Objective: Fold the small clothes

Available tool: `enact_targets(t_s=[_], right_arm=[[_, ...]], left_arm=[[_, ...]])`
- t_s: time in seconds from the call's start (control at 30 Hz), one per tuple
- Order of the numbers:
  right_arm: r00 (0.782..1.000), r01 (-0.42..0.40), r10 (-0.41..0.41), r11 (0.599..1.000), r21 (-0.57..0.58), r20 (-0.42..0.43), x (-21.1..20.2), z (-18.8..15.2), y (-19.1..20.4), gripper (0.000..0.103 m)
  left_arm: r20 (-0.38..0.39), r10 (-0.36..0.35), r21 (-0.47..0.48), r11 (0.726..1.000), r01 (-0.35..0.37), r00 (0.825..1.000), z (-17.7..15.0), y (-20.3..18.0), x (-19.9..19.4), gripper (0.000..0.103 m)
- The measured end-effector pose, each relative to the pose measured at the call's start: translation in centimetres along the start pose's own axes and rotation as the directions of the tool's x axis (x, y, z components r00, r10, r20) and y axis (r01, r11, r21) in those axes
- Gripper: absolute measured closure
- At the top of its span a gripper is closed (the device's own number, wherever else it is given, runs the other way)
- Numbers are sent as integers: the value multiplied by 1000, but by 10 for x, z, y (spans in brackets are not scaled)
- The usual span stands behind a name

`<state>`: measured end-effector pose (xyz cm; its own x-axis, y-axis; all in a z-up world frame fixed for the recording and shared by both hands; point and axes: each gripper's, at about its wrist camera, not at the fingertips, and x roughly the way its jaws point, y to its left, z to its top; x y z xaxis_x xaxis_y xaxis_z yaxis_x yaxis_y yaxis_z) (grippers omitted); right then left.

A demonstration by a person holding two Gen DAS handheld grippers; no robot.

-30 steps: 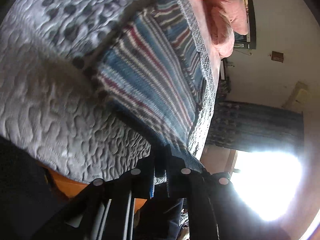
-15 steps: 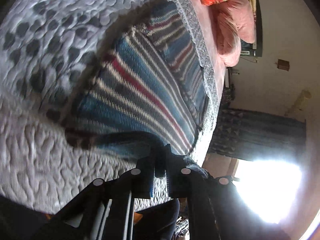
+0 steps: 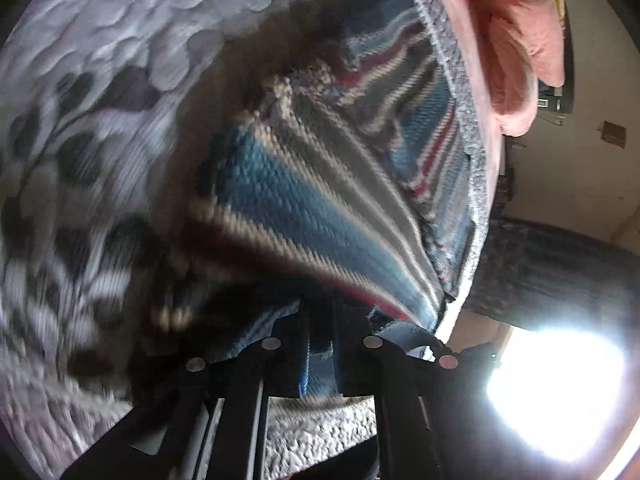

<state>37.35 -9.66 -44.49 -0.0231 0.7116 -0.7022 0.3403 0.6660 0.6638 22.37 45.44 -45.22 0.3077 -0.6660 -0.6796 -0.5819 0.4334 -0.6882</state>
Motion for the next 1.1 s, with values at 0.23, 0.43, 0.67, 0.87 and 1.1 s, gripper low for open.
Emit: enact_targets(t_s=[0.23,0.43,0.67,0.87,1.1], right_arm=[[999,-40,40,997,-73,-3,-18,10,13,57],[995,95,-90,929,-357,31,-33,-1,46,57],[972,223,-228,833,-506,53,3,-6,54,57],[955,274,-292,794,-542,56,32,-3,46,55],[947,294,-313,739,-606,76,42,-15,51,70]], left_arm=[[70,11,139,990,-21,997,-6,-17,-16,63],[88,75,327,940,-100,993,-8,-40,-24,57],[24,201,452,872,-190,979,1,-56,7,51],[11,259,514,827,-228,966,3,-56,21,54],[57,277,573,778,-258,959,-11,-60,22,93]])
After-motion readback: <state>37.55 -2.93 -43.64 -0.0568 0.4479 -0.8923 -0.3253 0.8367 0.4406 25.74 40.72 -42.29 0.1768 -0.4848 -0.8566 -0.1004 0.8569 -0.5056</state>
